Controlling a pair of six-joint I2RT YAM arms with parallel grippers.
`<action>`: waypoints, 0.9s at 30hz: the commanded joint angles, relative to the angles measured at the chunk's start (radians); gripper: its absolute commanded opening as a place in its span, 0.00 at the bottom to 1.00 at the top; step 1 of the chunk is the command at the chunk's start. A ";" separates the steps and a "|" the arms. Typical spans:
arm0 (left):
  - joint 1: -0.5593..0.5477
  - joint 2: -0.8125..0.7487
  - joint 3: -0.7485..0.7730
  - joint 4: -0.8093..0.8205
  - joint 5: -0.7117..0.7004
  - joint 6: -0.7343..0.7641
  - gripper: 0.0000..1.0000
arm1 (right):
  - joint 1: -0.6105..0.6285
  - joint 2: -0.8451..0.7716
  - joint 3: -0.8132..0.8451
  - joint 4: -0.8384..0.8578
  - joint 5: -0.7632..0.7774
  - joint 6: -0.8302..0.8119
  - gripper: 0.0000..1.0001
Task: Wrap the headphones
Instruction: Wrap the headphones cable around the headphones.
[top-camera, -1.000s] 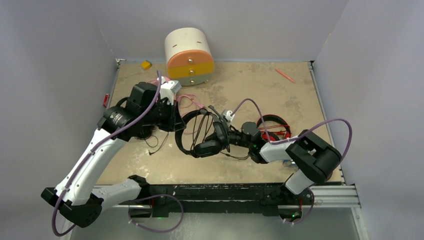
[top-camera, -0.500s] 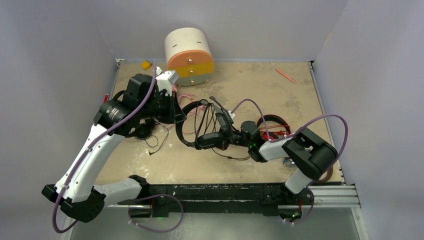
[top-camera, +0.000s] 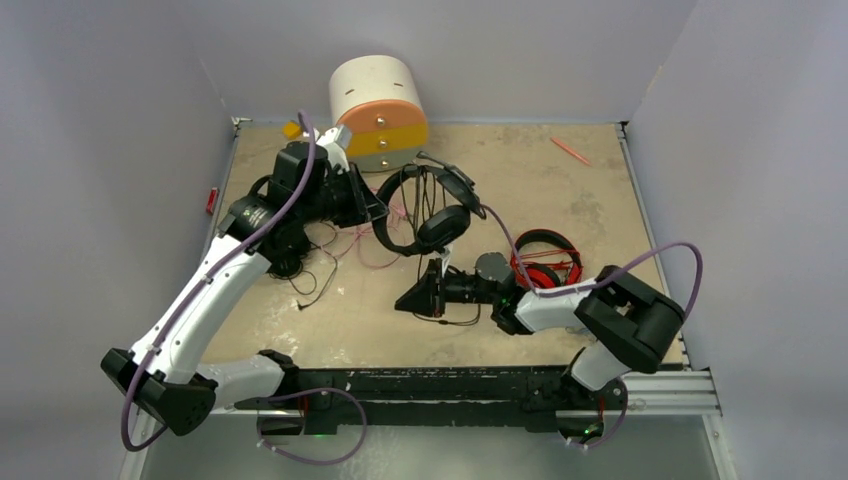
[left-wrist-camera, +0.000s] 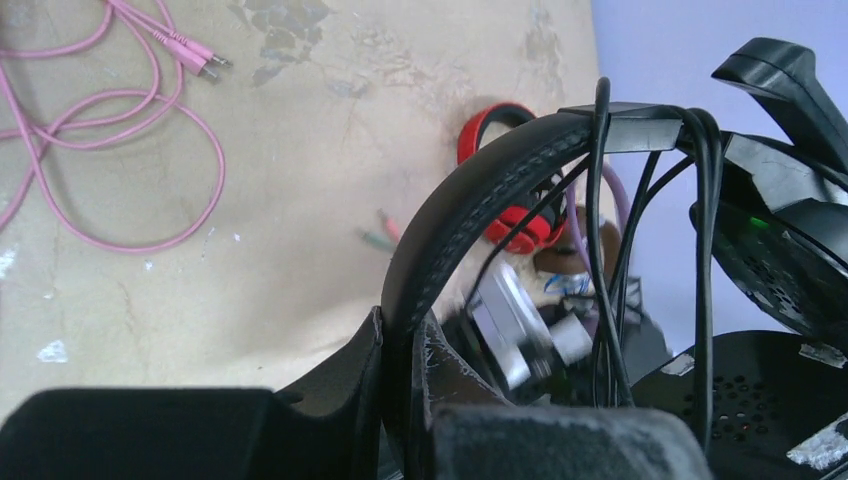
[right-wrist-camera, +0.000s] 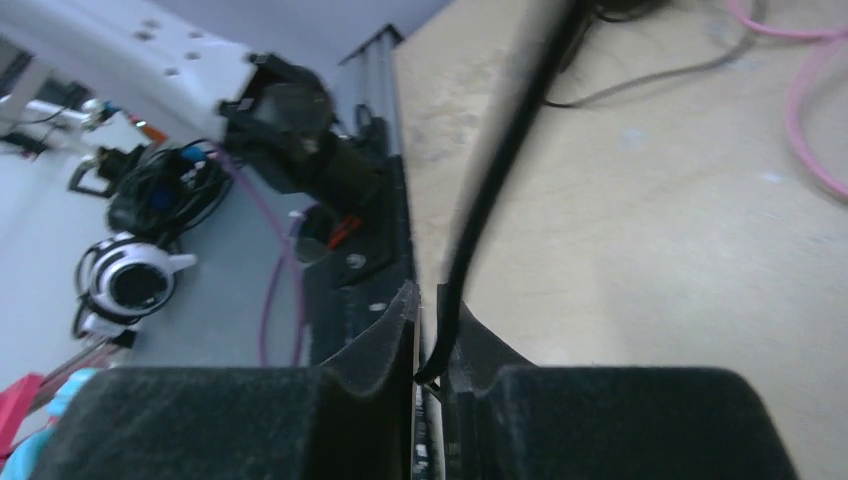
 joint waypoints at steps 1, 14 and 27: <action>0.012 -0.024 -0.085 0.262 -0.096 -0.186 0.00 | 0.059 -0.083 -0.054 0.163 0.005 0.052 0.16; 0.012 -0.088 -0.196 0.250 -0.491 -0.079 0.00 | 0.168 -0.271 -0.047 0.150 0.087 0.059 0.18; 0.011 -0.011 -0.290 0.158 -0.566 0.116 0.00 | 0.184 -0.428 0.329 -0.691 0.157 -0.180 0.10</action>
